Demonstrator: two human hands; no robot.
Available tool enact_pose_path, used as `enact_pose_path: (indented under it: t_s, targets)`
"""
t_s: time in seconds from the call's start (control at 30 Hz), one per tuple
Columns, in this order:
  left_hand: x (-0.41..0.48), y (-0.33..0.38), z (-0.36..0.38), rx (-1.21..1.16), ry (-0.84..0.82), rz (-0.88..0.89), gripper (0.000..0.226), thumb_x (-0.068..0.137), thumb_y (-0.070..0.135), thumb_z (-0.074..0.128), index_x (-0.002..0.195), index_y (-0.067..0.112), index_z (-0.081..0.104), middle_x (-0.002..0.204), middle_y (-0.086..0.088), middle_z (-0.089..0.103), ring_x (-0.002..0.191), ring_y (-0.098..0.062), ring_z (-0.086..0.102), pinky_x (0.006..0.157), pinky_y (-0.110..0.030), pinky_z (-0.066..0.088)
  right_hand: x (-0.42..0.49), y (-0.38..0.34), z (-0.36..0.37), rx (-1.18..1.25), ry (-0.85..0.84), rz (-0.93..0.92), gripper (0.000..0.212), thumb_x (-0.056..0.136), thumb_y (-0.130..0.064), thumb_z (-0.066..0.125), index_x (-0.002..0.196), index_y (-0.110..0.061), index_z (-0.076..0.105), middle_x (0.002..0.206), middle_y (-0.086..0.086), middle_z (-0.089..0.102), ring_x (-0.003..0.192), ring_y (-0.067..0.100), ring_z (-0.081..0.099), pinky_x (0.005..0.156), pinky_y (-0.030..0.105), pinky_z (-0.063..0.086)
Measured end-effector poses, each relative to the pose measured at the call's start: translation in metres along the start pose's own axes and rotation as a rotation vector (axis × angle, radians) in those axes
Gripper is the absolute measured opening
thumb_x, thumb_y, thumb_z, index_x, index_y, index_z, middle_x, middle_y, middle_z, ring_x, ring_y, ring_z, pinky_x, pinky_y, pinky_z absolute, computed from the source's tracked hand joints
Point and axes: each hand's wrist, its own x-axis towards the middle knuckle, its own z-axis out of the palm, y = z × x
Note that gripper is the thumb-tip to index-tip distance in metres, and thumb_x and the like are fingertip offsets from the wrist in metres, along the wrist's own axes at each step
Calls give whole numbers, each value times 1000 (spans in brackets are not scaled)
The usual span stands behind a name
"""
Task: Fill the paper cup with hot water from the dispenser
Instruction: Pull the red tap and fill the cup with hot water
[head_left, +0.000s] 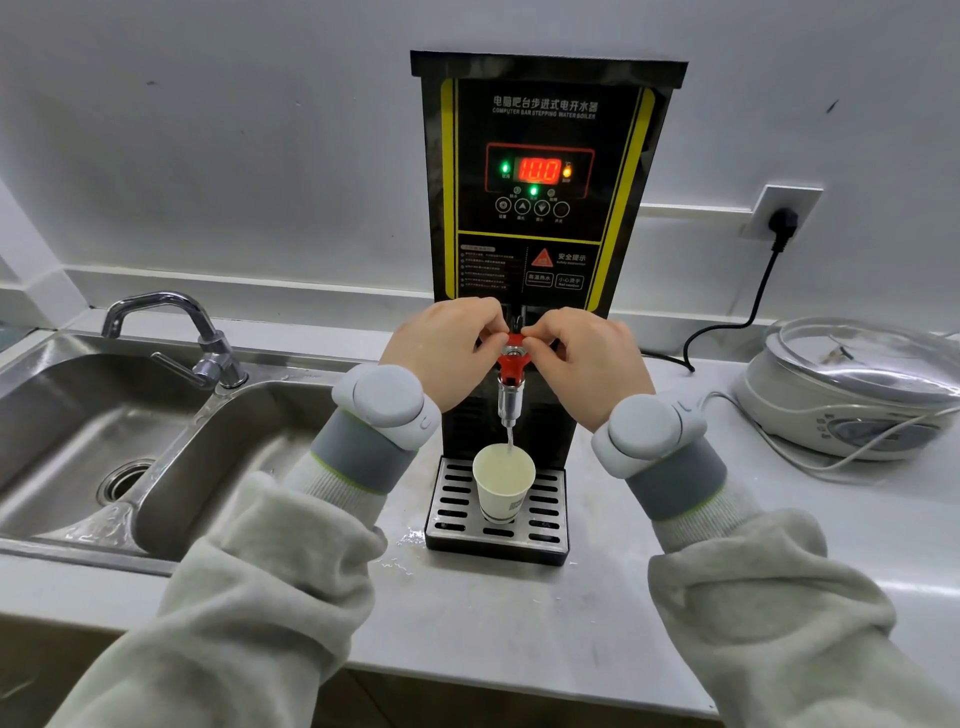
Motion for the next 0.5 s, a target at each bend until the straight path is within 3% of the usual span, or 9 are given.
enact_pose_path:
  t_s: [0.17, 0.5]
  targets:
    - [0, -1, 0, -2, 12, 7, 11, 90, 24, 45, 81, 20, 52, 82, 5, 56, 77, -16, 52, 69, -32, 48, 1, 2, 1, 2, 1, -4, 20, 92, -25, 47, 96, -13, 63, 92, 6, 66, 86, 22, 58, 89, 45, 47]
    - [7, -3, 2, -15, 43, 3, 13, 90, 24, 46, 85, 17, 56, 81, 6, 56, 76, -15, 52, 68, -31, 46, 8, 5, 5, 43, 43, 15, 17, 91, -24, 48, 95, -16, 62, 91, 1, 65, 86, 18, 57, 89, 46, 47]
